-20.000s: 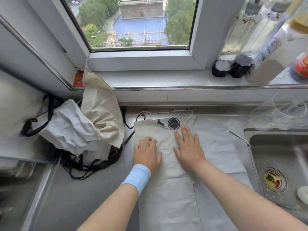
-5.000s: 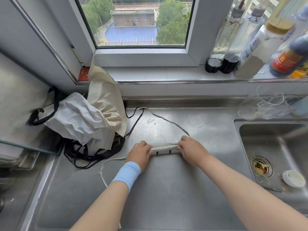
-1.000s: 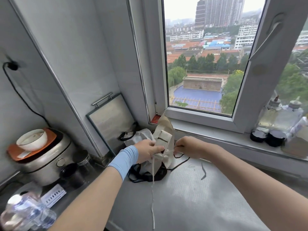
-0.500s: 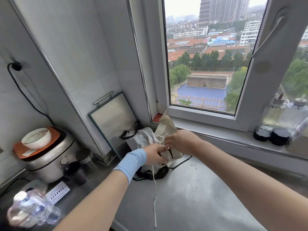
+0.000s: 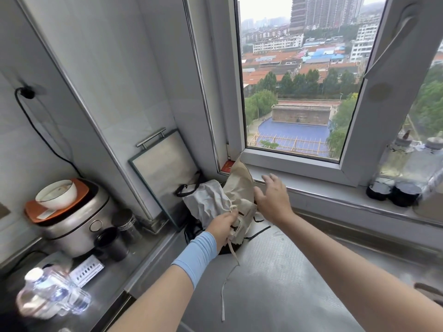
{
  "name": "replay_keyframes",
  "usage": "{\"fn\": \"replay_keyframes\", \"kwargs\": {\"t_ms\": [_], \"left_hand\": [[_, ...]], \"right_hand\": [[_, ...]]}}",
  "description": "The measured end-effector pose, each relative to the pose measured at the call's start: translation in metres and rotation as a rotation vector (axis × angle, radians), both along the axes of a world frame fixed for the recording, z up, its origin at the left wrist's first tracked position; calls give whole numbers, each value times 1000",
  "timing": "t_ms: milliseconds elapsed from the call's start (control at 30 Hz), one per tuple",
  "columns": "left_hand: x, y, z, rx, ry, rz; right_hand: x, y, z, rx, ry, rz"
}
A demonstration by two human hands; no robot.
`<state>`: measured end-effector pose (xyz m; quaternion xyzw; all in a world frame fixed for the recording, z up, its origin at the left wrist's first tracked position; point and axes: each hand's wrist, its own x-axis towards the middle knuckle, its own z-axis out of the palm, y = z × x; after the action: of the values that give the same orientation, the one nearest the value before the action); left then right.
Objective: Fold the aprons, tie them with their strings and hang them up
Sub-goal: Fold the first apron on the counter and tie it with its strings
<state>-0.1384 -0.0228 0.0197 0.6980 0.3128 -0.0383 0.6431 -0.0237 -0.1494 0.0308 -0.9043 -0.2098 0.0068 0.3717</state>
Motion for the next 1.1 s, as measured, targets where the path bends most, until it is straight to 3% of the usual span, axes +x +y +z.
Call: {"fn": "replay_keyframes", "kwargs": {"t_ms": [100,167,267,367,433,567,667,733,900,1033,1100], "left_hand": [[2,4,-3,-290,-54,216],[2,4,3,-420,-107,239],[1,6,8,-510,-163,204],[-2,17,10,-388,-160,81],[-6,29,10,-271,-130,-9],[-15,41,5,146,4,-292],[-19,32,0,299,40,-420],[-21,28,-1,345,-7,-409],[-24,28,-4,425,-70,-471],[-29,24,-3,581,77,-513],[-32,21,-7,556,108,-458]], "right_hand": [[-24,1,-22,400,568,53],[-48,-2,-27,446,867,342],[-65,-5,-36,433,1010,660],[-53,-8,-40,363,1125,684],[-39,-14,-36,198,1088,694],[-15,-16,-13,-248,855,644],[-10,-4,5,-578,460,620],[-7,2,12,-630,276,635],[-6,12,14,-784,176,672],[-10,22,23,-868,121,723],[-16,29,30,-843,129,723]]}}
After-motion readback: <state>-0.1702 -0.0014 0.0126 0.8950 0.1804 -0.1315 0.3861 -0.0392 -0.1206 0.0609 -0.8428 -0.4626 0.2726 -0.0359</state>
